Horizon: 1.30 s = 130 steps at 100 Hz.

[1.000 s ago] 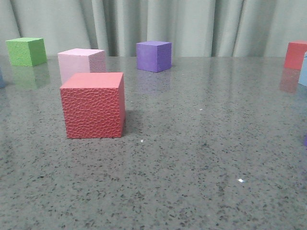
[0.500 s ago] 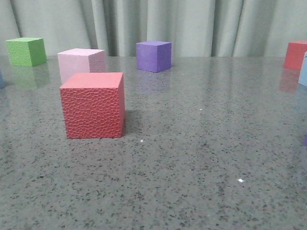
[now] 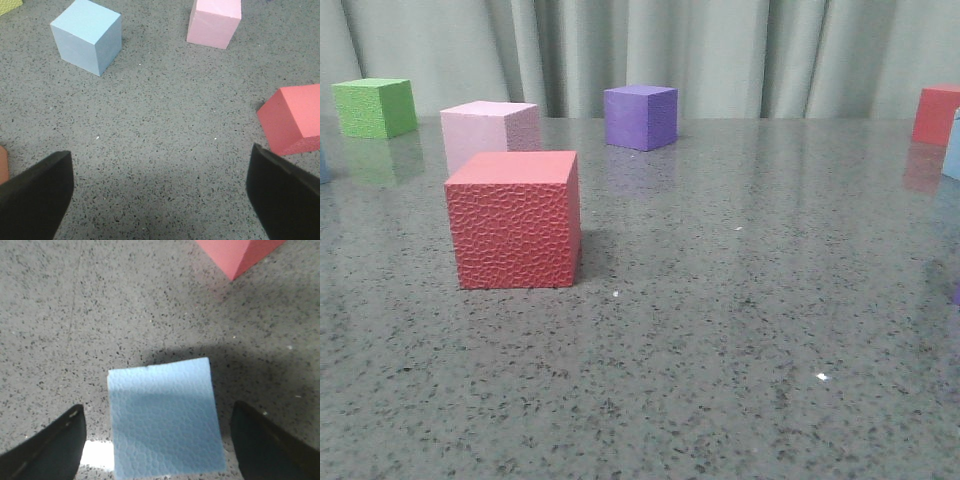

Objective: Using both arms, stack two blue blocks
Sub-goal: 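Close the right gripper on the light-blue cube and lift it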

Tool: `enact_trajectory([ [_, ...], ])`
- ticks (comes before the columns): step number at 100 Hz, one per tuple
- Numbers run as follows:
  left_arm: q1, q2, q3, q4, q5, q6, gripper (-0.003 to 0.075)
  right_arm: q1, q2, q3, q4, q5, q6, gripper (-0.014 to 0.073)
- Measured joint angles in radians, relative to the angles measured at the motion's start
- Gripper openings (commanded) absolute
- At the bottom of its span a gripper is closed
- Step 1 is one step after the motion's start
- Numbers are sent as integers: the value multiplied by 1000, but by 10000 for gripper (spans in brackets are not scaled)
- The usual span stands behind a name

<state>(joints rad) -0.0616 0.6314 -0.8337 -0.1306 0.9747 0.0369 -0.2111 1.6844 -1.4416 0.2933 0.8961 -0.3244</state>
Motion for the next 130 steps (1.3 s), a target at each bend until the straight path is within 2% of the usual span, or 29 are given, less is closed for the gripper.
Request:
enact_trajectory([
  [71, 0, 0, 0, 0, 0, 0, 659, 21, 106, 0, -44, -35, -4, 585],
  [99, 0, 0, 0, 0, 0, 0, 659, 21, 106, 0, -44, -35, -4, 372],
  [130, 0, 0, 0, 0, 2, 0, 659, 21, 106, -9, -44, -9, -4, 363],
])
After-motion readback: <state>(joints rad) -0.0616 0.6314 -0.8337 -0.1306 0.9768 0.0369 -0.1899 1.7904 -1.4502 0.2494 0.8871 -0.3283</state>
